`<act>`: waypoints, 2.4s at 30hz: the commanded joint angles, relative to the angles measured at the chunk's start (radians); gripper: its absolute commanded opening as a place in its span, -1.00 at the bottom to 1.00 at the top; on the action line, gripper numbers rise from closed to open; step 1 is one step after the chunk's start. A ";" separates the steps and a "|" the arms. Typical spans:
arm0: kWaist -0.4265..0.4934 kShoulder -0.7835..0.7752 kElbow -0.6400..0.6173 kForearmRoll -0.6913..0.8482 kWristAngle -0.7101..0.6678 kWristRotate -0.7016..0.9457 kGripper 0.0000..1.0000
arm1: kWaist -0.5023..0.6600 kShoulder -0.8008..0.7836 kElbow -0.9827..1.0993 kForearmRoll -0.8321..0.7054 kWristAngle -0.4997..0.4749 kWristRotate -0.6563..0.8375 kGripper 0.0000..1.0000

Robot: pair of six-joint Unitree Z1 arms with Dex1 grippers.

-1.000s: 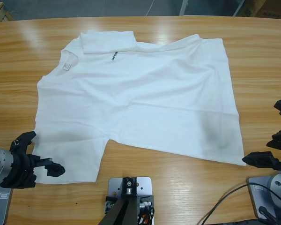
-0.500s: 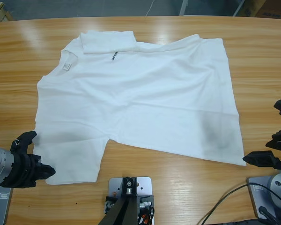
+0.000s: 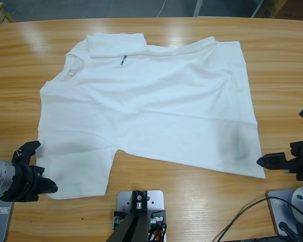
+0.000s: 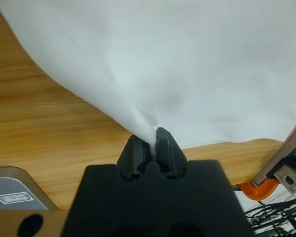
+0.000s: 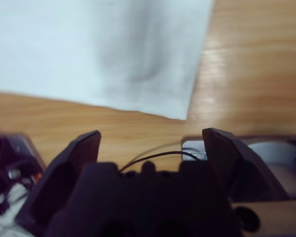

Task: Fold clothes

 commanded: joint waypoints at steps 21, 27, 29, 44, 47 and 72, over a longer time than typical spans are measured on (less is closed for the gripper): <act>-0.009 0.025 -0.020 0.016 -0.033 0.060 -1.00 | 0.180 0.298 0.328 -0.508 0.014 0.798 0.70; -0.009 0.034 -0.023 0.016 -0.032 0.058 -1.00 | 0.177 0.250 0.290 -0.443 -0.033 0.701 0.53; -0.009 0.034 -0.023 0.016 -0.032 0.058 -1.00 | 0.177 0.231 0.201 -0.291 -0.069 0.651 0.53; -0.009 0.014 -0.019 0.016 -0.030 0.055 -1.00 | 0.173 0.317 0.177 -0.279 -0.079 0.610 0.53; -0.009 0.014 -0.018 0.016 -0.029 0.055 -1.00 | 0.173 0.325 0.185 -0.294 -0.083 0.605 0.53; -0.009 0.016 -0.018 0.014 -0.023 0.051 -1.00 | 0.146 0.304 0.155 -0.271 -0.126 0.393 -1.00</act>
